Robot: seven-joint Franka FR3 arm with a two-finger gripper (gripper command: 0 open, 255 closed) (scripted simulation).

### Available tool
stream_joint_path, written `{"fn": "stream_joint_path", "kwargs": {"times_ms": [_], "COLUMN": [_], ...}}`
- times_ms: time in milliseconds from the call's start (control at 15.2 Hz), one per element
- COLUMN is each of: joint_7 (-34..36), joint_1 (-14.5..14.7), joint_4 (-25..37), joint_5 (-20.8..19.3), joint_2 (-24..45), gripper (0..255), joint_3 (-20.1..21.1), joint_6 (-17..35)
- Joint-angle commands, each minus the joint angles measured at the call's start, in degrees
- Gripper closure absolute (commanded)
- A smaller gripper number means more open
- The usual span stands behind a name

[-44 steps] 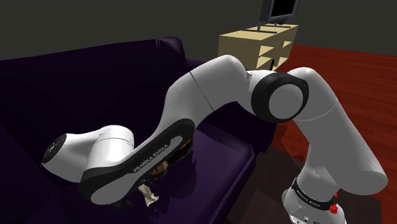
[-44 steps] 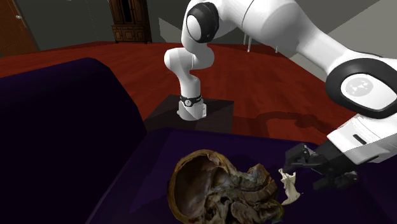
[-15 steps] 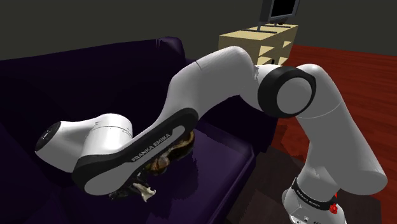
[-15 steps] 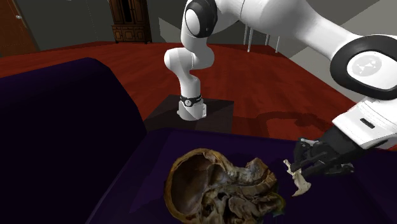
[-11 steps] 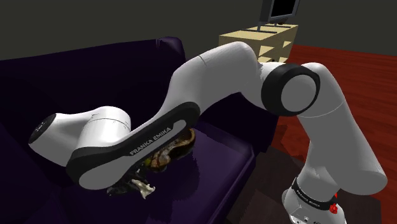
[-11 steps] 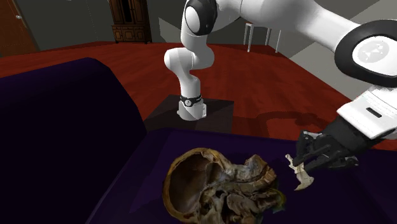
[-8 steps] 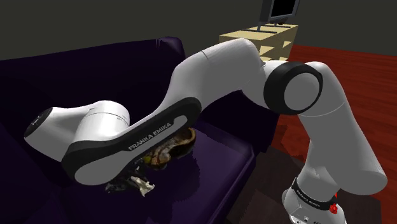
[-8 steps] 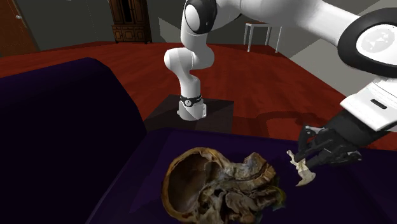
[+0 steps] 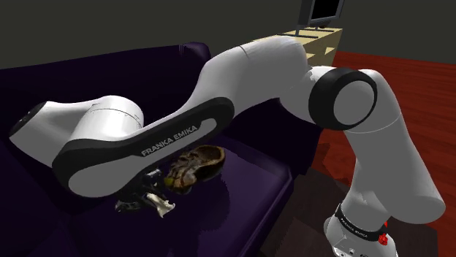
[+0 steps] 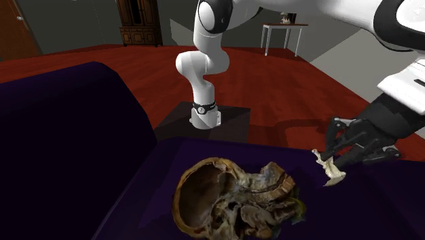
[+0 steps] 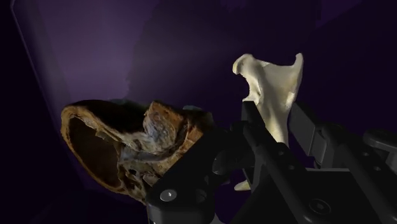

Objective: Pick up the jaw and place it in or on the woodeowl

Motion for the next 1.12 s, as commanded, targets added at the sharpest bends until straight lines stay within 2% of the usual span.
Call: {"fn": "stream_joint_path", "kwargs": {"times_ms": [0, 330, 396, 462, 726, 1056], "joint_7": [-0.38, -1.15, -0.97, -0.97, -2.01, -2.76], "joint_1": [0.19, 0.78, 0.74, 0.74, 0.52, 1.08], "joint_4": [1.41, 4.86, 4.36, 4.36, -1.32, -4.76], "joint_5": [0.06, 0.18, 0.16, 0.16, -3.75, -9.44], "joint_2": [-0.15, -0.46, -0.36, -0.36, 0.87, 4.54], "gripper": [255, 255, 255, 0, 0, 0], "joint_3": [0.01, 0.08, 0.08, 0.08, -0.57, -2.08], "joint_6": [-1.47, -5.03, -4.44, -4.44, 4.03, 13.21]}}
